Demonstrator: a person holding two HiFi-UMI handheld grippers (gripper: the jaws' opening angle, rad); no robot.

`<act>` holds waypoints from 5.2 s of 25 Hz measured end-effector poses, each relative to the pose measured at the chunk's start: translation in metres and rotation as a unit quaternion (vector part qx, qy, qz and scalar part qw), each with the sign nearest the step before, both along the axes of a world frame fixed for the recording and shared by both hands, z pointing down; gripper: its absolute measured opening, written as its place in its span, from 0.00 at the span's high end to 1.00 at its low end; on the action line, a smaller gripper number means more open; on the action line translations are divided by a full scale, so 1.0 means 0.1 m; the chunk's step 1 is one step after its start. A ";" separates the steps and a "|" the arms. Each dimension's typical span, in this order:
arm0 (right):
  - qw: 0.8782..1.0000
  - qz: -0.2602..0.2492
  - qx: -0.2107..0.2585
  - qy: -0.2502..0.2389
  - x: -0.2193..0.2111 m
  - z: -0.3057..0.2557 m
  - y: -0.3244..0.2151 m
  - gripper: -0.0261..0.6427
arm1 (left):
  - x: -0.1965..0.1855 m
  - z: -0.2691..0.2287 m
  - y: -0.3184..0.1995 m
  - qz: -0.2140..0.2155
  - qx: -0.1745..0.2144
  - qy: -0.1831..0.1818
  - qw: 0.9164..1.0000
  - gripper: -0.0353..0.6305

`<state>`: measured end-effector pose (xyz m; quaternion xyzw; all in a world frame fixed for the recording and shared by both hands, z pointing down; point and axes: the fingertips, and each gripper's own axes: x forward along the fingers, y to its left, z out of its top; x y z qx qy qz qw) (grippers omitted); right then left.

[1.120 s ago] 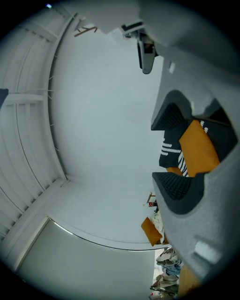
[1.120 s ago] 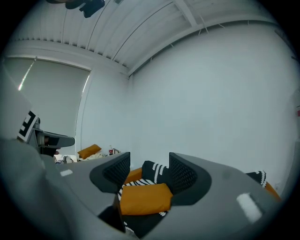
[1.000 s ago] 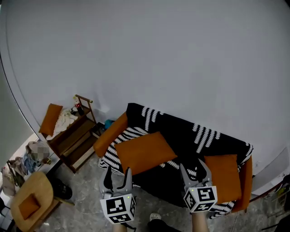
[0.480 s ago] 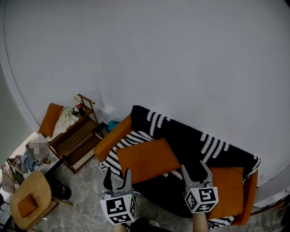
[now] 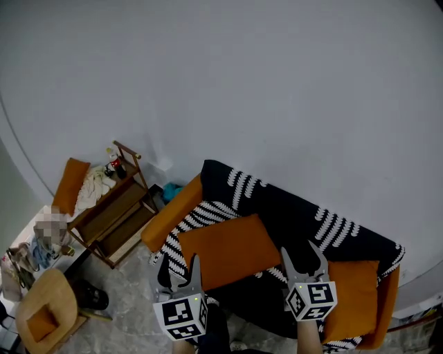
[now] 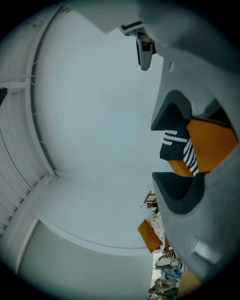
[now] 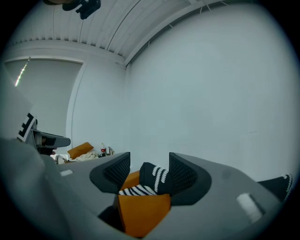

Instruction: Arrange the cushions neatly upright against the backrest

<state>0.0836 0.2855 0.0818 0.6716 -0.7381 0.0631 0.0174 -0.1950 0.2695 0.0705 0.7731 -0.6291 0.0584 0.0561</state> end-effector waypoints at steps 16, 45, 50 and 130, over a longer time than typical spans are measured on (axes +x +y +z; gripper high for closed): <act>0.998 0.049 -0.042 0.002 -0.34 0.20 -2.06 0.58 | -0.51 0.21 -2.27 0.034 -0.048 0.006 0.998 0.52; 0.969 -0.008 -0.244 0.049 -0.11 2.23 -3.57 0.58 | -0.67 2.31 -3.60 0.012 -0.264 -0.033 0.964 0.52; 0.952 -0.032 -0.299 0.059 0.06 2.90 -3.72 0.58 | -0.74 3.00 -3.63 -0.004 -0.315 -0.040 0.948 0.52; 0.889 -0.076 -0.447 0.065 0.51 4.17 -3.35 0.92 | -0.59 4.43 -3.18 0.022 -0.491 -0.032 0.870 0.78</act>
